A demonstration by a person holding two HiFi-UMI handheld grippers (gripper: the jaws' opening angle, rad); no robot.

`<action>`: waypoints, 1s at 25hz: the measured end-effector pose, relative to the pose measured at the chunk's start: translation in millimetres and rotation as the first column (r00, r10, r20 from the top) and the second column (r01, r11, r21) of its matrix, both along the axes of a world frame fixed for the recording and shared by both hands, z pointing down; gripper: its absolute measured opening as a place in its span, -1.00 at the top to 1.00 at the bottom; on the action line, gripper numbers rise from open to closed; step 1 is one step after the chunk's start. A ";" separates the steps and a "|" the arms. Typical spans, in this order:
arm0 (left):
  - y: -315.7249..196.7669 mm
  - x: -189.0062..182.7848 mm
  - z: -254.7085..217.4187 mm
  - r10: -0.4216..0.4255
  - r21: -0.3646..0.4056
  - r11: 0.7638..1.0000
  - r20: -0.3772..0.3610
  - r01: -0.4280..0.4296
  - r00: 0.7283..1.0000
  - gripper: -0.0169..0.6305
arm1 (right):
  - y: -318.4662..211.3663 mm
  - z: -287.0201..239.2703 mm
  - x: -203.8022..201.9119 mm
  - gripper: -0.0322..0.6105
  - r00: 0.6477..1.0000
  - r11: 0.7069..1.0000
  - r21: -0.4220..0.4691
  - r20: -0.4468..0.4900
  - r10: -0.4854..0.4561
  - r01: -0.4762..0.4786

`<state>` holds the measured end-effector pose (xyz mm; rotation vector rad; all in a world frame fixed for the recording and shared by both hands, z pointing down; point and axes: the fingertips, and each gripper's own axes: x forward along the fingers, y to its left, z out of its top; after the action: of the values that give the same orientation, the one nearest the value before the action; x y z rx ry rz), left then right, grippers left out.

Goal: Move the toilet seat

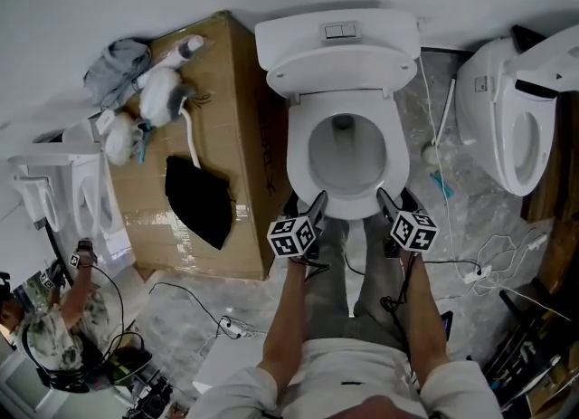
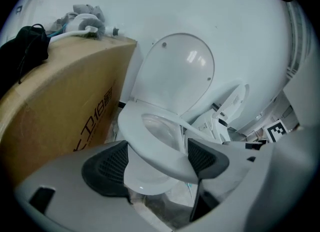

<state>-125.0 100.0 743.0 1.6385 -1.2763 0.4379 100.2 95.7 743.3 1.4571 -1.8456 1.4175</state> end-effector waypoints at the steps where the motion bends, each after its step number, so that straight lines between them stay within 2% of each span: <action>1: -2.6 0.0 -3.1 -0.007 0.004 1.000 -0.005 0.007 1.000 -0.15 | -2.5 -3.2 0.2 -0.15 1.000 1.000 0.005 0.004 0.006 -0.006; 16: -31.4 -3.1 -39.2 -0.118 0.058 0.991 -0.091 0.123 0.989 -0.15 | -31.3 -38.2 1.1 -0.15 0.992 0.994 0.047 0.079 0.097 -0.101; 25: -45.3 -4.6 -52.7 -0.156 0.053 0.985 -0.121 0.164 0.980 -0.15 | -45.9 -51.1 0.9 -0.15 0.987 0.991 0.042 0.102 0.121 -0.125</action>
<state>-129.6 54.6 690.3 1.5748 -1.3328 0.2025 101.1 49.8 692.2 1.5750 -1.8905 1.5393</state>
